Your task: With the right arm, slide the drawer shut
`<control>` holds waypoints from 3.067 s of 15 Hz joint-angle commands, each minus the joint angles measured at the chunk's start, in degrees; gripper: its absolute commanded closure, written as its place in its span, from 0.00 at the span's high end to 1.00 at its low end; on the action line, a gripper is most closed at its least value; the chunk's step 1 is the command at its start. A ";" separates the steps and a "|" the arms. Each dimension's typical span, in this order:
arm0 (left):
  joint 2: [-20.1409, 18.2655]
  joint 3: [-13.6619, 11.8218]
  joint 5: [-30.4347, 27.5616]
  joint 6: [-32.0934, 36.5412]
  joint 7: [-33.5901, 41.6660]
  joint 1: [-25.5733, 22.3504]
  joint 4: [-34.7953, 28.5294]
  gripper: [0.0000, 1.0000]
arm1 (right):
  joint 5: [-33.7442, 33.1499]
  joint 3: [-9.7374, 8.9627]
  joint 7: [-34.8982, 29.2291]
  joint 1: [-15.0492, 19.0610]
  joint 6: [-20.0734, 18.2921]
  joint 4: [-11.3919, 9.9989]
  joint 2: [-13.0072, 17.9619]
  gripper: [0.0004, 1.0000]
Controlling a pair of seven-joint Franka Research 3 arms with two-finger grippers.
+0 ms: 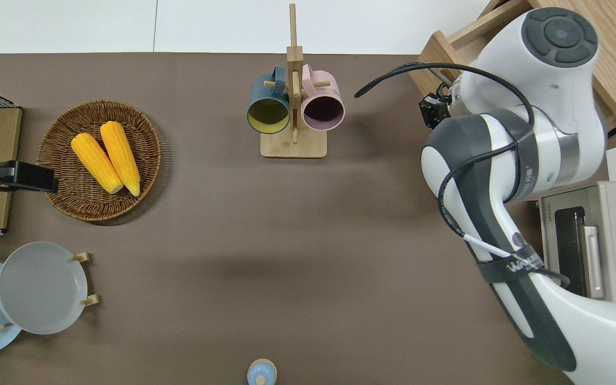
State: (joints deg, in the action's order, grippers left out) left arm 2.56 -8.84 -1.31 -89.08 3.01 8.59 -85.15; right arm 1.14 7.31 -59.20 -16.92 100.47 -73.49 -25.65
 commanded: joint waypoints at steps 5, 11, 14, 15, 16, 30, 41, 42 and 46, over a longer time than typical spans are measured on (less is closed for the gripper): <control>0.69 -0.92 0.78 -0.04 0.33 0.99 1.12 1.00 | 0.79 1.82 7.41 2.41 4.20 -0.16 0.25 0.00; 0.69 -0.92 0.78 -0.04 0.33 0.99 1.12 1.00 | 0.97 2.71 13.58 5.13 5.78 -0.16 0.52 0.00; 0.69 -0.92 0.87 -0.04 0.33 0.99 1.12 1.00 | 1.92 2.62 15.77 6.54 6.14 -0.16 0.52 0.00; 0.69 -0.92 0.78 -0.04 0.33 0.99 1.12 1.00 | 3.41 2.71 17.35 6.98 6.14 -0.16 0.61 0.00; 0.69 -0.92 0.87 -0.04 0.33 0.99 1.12 1.00 | 4.73 2.71 18.84 7.85 6.14 -0.16 0.61 0.00; 0.69 -0.92 0.78 -0.04 0.33 0.99 1.12 1.00 | 5.54 3.15 27.64 11.82 7.72 -0.16 0.61 0.00; 0.69 -0.92 0.78 -0.04 0.33 0.99 1.12 1.00 | 4.74 3.15 27.56 11.38 7.46 -0.25 0.61 0.00; 0.69 -0.92 0.78 -0.04 0.33 0.99 1.12 1.00 | 4.74 3.15 27.56 11.38 7.46 -0.25 0.61 0.00; 0.69 -0.92 0.87 -0.04 0.33 0.99 1.12 1.00 | 5.18 3.06 26.86 10.86 6.32 -0.25 0.78 0.00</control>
State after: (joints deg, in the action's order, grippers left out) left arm 2.56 -8.84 -1.31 -89.08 3.01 8.59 -85.15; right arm 5.69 10.43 -33.64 -6.28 106.80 -73.49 -25.22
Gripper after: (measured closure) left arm 0.004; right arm 0.991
